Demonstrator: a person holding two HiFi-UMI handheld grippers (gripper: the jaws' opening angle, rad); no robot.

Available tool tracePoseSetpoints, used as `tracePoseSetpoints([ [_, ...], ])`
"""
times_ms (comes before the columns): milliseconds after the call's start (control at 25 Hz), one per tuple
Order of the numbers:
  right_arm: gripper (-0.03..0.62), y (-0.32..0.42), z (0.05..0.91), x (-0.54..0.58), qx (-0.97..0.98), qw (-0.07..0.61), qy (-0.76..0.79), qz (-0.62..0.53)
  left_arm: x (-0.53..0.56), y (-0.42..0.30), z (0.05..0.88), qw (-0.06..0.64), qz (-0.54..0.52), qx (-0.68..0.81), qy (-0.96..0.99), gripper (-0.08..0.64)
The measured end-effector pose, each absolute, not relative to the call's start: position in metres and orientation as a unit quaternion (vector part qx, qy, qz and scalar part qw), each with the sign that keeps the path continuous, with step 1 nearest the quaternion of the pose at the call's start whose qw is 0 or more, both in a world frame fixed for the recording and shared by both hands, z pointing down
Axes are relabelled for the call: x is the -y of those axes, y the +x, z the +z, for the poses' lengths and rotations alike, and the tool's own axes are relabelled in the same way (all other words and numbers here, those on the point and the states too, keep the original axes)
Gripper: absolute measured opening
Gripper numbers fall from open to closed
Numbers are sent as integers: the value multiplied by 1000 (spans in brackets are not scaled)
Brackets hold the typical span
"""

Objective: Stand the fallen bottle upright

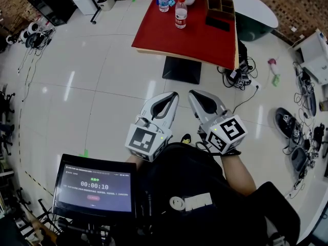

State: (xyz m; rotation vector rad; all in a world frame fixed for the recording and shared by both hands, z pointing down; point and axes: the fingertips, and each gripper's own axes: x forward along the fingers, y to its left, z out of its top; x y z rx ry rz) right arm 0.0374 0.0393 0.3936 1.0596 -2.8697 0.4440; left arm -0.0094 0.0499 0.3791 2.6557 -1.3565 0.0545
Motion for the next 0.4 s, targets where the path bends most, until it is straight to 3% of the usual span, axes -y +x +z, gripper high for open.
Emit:
tracePoseSetpoints([
  [400,3,34,393,-36,931,25,338,139,-47,-10,380,80,19,455,887,6],
])
